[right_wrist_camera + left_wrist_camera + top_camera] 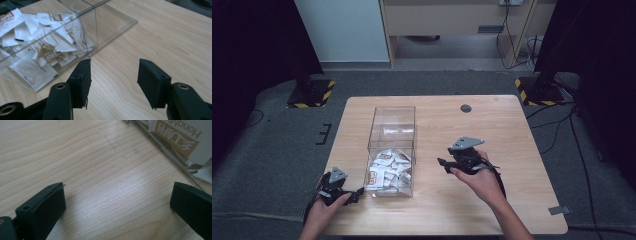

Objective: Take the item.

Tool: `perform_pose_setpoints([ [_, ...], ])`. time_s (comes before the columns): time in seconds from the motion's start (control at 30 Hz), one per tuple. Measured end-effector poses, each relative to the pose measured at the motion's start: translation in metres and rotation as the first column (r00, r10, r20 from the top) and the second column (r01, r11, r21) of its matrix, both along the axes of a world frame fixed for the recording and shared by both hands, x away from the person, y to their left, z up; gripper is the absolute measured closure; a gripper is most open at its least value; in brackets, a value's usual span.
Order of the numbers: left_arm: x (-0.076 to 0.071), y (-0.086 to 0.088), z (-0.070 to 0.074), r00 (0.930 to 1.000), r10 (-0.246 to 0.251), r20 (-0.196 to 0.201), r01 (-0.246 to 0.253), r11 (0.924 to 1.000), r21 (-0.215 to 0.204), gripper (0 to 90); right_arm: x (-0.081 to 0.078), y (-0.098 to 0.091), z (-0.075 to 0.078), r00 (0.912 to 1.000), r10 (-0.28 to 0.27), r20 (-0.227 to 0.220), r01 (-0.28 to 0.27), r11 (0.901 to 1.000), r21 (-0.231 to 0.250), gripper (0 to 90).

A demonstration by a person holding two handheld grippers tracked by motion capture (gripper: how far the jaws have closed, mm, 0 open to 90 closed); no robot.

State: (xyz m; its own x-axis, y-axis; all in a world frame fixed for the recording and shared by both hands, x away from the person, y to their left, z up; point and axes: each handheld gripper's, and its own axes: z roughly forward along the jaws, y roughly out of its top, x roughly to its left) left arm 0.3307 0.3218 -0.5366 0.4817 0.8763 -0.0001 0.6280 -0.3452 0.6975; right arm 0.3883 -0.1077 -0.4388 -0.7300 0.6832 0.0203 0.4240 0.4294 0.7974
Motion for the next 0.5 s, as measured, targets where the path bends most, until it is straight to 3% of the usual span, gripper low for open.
perform_pose_setpoints([
  [0.5,0.0,0.0,0.0,1.0,0.0,0.001,0.0,1.0,0.0,0.0,-0.001,0.019,0.015,0.9986,0.049,0.019,-0.05,0.9983,0.031,56.0],
])
